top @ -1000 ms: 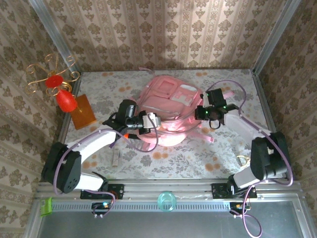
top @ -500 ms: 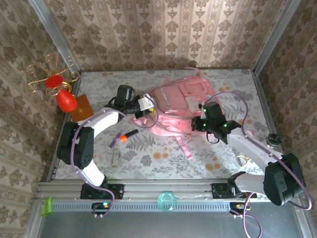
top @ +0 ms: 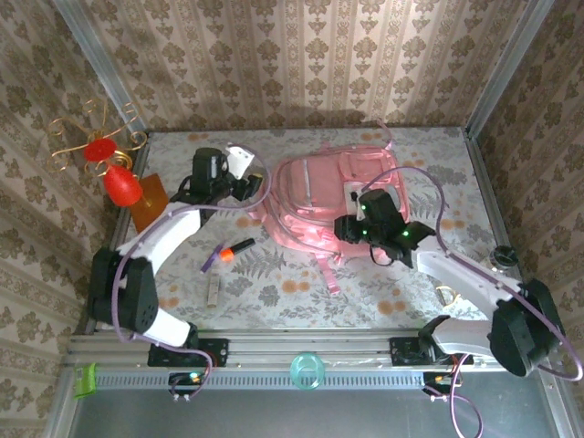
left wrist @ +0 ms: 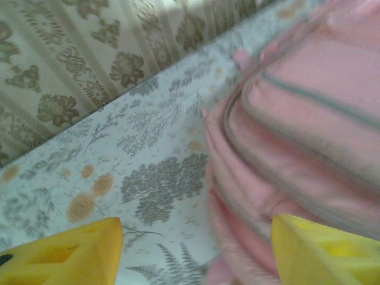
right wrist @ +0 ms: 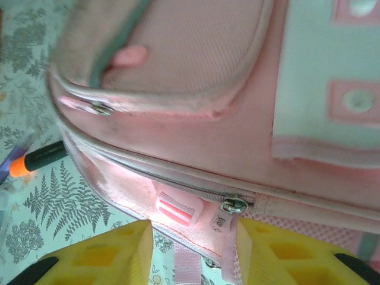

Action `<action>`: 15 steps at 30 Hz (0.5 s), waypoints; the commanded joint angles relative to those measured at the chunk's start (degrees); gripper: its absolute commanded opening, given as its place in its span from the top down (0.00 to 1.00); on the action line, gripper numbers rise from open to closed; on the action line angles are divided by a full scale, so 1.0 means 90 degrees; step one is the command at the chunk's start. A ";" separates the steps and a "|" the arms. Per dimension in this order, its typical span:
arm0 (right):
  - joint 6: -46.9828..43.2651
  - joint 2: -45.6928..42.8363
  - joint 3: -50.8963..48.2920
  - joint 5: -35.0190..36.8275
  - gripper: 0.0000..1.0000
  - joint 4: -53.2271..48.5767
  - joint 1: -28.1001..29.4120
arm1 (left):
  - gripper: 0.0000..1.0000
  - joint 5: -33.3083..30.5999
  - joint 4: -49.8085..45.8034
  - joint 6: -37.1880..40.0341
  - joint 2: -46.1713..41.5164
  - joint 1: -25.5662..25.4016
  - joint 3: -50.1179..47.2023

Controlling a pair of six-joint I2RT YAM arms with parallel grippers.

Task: Pack the student bag

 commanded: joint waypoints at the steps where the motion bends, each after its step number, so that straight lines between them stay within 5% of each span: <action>1: -0.0687 -0.0307 0.0205 0.0111 0.56 0.0069 -0.0151 | 0.36 0.0512 -0.0144 -0.1965 -0.0438 -0.0568 -0.0450; 5: -0.0689 0.0447 0.0608 -0.0453 0.53 0.0609 -0.0313 | 0.39 0.0868 -0.0596 -0.1544 -0.0325 -0.1381 -0.0381; 9: -0.0257 0.1215 0.1219 -0.0232 0.52 0.0660 -0.0341 | 0.45 0.0972 -0.1167 -0.1658 0.0119 -0.1503 0.0053; 15: 0.0006 0.1598 0.1435 0.0426 0.36 -0.0129 -0.0492 | 0.44 0.1140 -0.1270 -0.1548 0.0629 -0.1631 0.0275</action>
